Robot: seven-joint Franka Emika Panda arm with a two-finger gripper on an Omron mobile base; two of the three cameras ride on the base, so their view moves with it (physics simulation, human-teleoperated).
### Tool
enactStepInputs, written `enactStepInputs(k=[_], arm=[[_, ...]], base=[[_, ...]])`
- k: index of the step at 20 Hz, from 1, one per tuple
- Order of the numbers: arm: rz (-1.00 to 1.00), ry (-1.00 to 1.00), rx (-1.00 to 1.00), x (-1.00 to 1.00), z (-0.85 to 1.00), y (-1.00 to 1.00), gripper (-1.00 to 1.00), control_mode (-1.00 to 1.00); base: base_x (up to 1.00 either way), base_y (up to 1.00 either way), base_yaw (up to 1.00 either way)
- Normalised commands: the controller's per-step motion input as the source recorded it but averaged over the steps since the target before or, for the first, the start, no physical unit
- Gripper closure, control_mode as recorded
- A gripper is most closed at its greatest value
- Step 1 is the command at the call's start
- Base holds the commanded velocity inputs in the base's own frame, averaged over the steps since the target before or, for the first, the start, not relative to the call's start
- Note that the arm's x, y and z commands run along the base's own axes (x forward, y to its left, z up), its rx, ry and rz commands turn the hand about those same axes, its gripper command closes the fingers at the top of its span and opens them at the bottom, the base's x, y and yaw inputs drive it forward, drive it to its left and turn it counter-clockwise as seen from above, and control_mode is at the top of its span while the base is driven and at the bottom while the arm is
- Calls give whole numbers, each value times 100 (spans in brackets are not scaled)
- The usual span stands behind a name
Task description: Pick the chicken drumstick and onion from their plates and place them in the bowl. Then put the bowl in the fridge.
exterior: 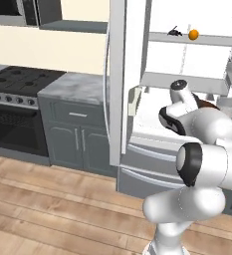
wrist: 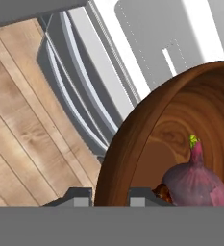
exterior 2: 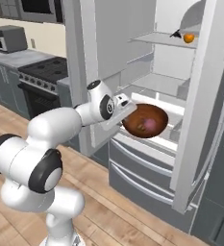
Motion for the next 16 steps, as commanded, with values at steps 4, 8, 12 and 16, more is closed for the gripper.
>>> enactStepInputs(k=[4, 8, 12, 16], arm=[[0, 0, 0, 0, 0, 0, 100, 100], [0, 0, 0, 0, 0, 0, 100, 100], [0, 0, 0, 0, 0, 0, 100, 100], [0, 0, 0, 0, 0, 0, 100, 100]], base=[[2, -53, 2], [-3, -42, 0], [21, -34, 1], [23, -15, 32]])
